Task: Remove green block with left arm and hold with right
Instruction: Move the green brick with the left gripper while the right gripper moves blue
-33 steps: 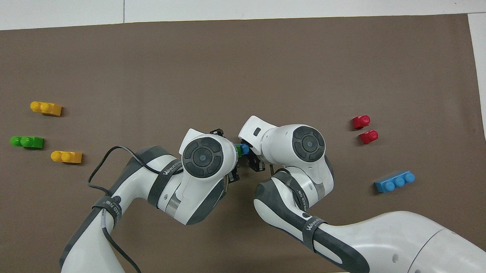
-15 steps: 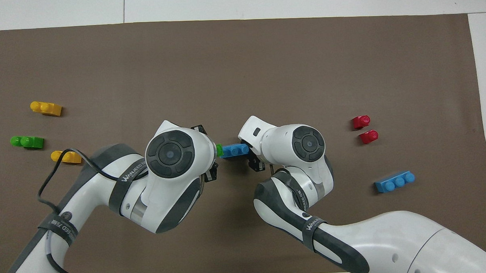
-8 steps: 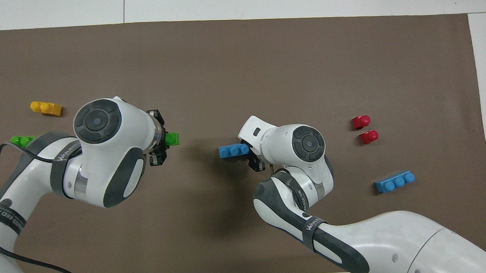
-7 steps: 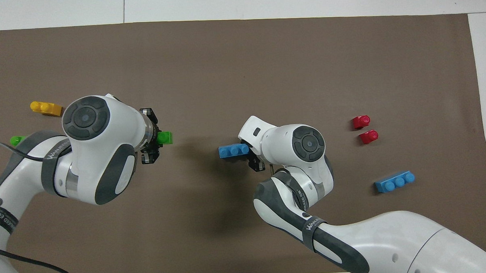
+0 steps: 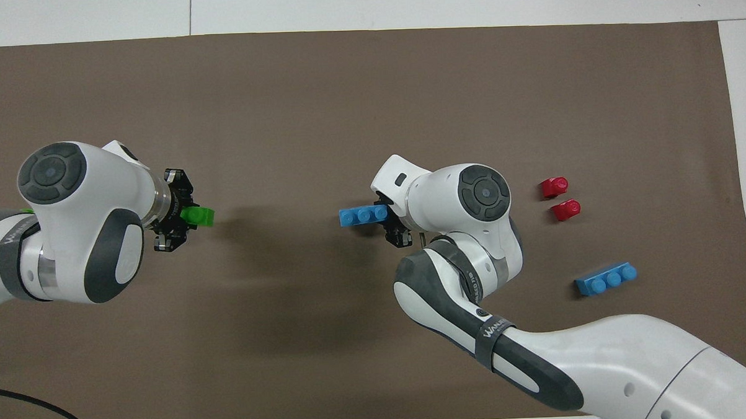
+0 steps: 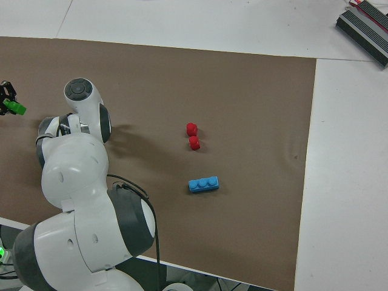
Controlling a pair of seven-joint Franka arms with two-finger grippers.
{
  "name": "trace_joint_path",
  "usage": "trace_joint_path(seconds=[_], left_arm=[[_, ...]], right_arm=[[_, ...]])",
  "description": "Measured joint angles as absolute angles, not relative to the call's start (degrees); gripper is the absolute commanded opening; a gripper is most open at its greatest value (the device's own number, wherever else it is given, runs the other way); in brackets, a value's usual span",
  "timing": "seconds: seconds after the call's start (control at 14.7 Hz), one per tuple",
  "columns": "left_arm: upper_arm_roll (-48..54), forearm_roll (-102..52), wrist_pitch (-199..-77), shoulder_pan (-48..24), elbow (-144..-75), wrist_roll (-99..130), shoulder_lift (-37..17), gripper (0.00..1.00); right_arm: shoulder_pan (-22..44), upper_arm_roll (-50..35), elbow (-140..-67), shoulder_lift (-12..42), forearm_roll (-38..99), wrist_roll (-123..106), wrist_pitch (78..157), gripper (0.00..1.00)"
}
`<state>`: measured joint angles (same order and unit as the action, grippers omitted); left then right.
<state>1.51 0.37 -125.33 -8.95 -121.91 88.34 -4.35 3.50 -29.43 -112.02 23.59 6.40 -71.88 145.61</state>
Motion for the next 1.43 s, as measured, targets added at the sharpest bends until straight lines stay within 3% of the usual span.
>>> trace_joint_path(seconds=[0.34,0.75,1.09,1.43], left_arm=[[1.51,0.35,-128.94,-2.39,-124.75,76.78,-4.32,0.0],[1.57,0.34,-134.64,0.92,-126.99,70.99,-5.51,0.0],[1.93,0.34,-139.62,0.94,-127.18,69.4,-9.34,0.0],[1.77,0.32,-140.44,1.35,-126.31,67.87,-9.91,0.0]], right_arm=[[-0.52,-29.15,-109.35,20.21,7.8,-71.72,134.97,0.0],[-2.57,-25.63,-108.44,12.02,8.89,-66.55,122.05,0.0],[-10.36,-23.43,-108.89,11.39,8.89,-66.53,117.88,0.0],[-15.25,-23.37,-109.23,11.35,8.88,-66.5,116.9,0.0]])
